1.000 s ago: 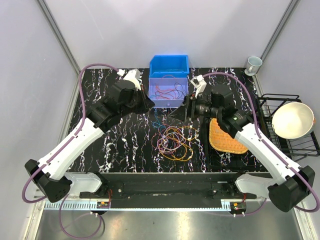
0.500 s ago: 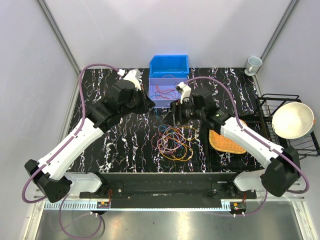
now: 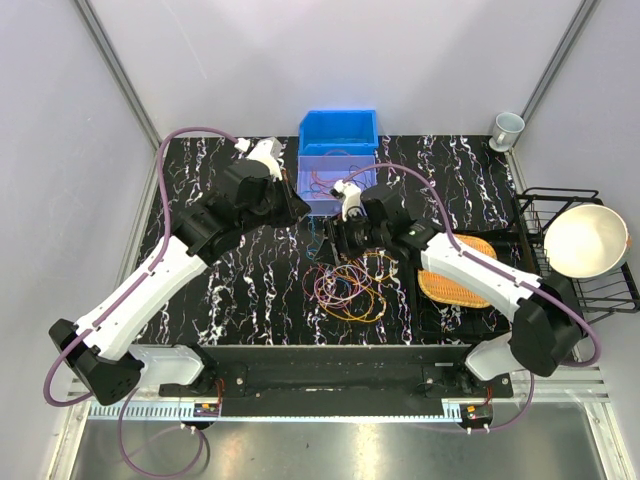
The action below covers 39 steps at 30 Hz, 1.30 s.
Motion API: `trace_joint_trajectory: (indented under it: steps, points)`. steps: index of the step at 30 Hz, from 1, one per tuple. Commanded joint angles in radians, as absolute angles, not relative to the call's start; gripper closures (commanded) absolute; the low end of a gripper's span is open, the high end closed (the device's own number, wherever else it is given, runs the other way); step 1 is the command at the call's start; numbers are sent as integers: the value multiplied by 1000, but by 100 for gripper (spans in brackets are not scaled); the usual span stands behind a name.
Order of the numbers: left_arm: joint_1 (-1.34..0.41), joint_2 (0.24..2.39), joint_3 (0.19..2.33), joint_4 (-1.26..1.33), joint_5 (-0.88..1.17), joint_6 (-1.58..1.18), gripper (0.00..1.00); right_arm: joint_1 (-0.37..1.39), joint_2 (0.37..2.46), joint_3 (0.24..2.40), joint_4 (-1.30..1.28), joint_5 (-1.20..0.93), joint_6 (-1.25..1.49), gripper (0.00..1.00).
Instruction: Untangle the cables
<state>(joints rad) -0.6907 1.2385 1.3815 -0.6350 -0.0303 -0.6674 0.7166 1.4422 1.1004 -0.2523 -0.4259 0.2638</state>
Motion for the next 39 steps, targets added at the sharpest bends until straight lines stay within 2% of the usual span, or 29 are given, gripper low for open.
trace_joint_trajectory:
  steps: [1, 5, 8, 9, 10, 12, 13, 15, 17, 18, 19, 20, 21, 22, 23, 31, 39]
  points:
    - [-689, 1210, 1425, -595, -12, -673, 100, 742, 1463, 1129, -230, -384, 229, 33]
    - [-689, 1203, 1424, -594, -17, -672, 100, 752, 1482, 1134, -229, -373, 224, 34]
    - [-689, 1198, 1419, -594, -23, -670, 100, 758, 1491, 1135, -227, -371, 224, 43]
    - [-689, 1197, 1419, -594, -25, -670, 100, 759, 1493, 1135, -227, -370, 225, 49]
    - [-689, 1195, 1417, -594, -23, -670, 100, 767, 1493, 1132, -222, -358, 224, 63]
    - [-689, 1193, 1414, -594, -23, -672, 100, 772, 1488, 1129, -218, -333, 227, 78]
    - [-689, 1192, 1411, -594, -28, -670, 100, 775, 1485, 1126, -212, -315, 232, 93]
    - [-689, 1180, 1407, -600, -38, -661, 100, 778, 1476, 1126, -212, -302, 238, 100]
    - [-689, 1169, 1390, -623, -98, -643, 98, 778, 1453, 1137, -213, -310, 258, 100]
    - [-689, 1158, 1382, -641, -129, -640, 92, 778, 1442, 1146, -218, -302, 264, 100]
    - [-681, 1154, 1365, -661, -187, -635, 80, 779, 1419, 1179, -231, -302, 273, 100]
    - [-672, 1152, 1356, -714, -207, -632, 64, 779, 1407, 1202, -239, -295, 273, 100]
    - [-660, 1152, 1348, -744, -218, -634, 23, 779, 1401, 1231, -251, -264, 270, 100]
    - [-629, 1151, 1329, -776, -227, -638, 10, 778, 1396, 1305, -291, -246, 259, 100]
    - [-614, 1147, 1313, -820, -224, -637, 2, 778, 1399, 1346, -313, -224, 249, 100]
    - [-540, 907, 1118, -936, -265, -584, 1, 753, 1557, 1759, -457, -46, 121, 100]
    - [-538, 732, 991, -999, -298, -537, 1, 643, 1762, 2034, -469, -64, 107, 100]
